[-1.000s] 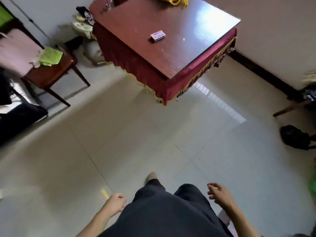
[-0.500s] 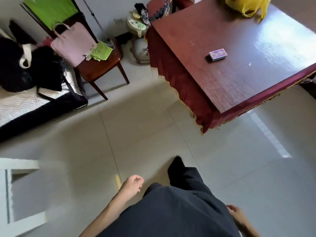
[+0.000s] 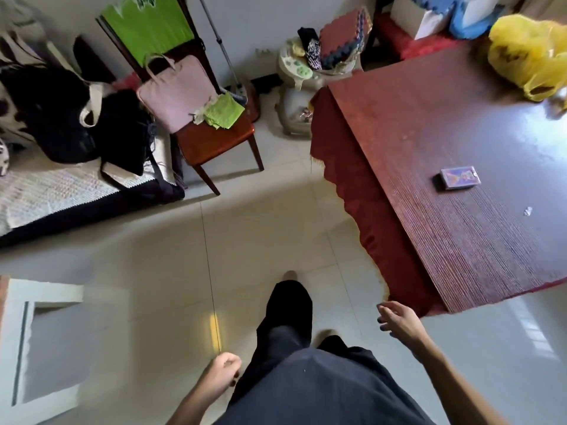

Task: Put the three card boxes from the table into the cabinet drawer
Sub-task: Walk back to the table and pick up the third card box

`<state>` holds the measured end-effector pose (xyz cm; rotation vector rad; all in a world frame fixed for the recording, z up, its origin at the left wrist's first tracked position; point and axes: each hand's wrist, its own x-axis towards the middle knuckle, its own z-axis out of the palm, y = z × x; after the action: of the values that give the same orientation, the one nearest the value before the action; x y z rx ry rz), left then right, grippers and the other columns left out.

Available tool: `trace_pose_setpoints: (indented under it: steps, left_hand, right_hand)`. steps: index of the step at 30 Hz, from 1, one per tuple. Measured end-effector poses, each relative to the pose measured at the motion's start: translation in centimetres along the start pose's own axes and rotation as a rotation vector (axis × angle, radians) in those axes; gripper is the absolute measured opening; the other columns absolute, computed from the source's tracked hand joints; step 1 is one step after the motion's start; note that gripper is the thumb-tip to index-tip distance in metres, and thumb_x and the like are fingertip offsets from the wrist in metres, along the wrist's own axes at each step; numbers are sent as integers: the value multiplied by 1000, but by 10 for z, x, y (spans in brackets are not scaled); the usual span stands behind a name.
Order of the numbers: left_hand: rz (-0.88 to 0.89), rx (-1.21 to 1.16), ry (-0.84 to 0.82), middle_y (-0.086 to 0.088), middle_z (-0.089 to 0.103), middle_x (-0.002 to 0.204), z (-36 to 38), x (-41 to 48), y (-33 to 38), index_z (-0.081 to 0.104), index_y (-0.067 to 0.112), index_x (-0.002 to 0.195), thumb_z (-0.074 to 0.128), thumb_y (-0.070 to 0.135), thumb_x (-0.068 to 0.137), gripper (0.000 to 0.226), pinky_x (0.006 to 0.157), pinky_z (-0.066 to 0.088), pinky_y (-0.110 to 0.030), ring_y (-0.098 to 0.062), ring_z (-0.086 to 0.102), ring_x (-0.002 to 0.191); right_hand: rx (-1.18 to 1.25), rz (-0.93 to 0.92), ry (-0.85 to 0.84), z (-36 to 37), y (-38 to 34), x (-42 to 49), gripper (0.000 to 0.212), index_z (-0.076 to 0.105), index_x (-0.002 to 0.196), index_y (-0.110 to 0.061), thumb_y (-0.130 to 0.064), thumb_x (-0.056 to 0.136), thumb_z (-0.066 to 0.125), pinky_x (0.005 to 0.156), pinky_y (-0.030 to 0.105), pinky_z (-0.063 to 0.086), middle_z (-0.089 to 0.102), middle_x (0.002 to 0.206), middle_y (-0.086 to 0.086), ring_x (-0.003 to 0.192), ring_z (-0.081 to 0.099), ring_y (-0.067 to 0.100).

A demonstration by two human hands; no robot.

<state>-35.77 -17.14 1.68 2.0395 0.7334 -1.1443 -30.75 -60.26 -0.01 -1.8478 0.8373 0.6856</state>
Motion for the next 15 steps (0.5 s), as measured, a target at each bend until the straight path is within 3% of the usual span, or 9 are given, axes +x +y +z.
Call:
trace_pose_setpoints:
  steps: [6,11,13,15]
  left_hand:
    - [11,94,6,2,60,67,-83,63,77,60,18,70,52,17,87,19,52,41,-18,-10,53,57]
    - [98,221,-34,2,62,66,-128,107,178,64,17,80,54,18,88,13,50,43,-16,-12,53,52]
    - [143,278,-76,-1,60,69,-138,123,229,63,14,83,53,15,92,14,43,39,-13,-11,51,52]
    - [199,316,-114,-4,60,73,-139,137,283,63,13,83,50,11,94,17,45,37,-17,-14,50,55]
  right_hand:
    - [90,128,79,11,-42,31,17,71,107,-10,-18,98,58,58,27,43,72,80,12,61,63,20]
    - [206,273,166,22,-48,18,16,71,107,-1,-10,99,60,54,27,41,71,80,18,60,61,22]
    - [204,338,166,29,-44,12,17,73,108,0,-8,98,62,66,31,47,74,96,20,74,64,23]
    - [225,402,171,37,-42,4,19,75,110,-3,-11,99,62,88,32,46,73,114,19,92,62,22]
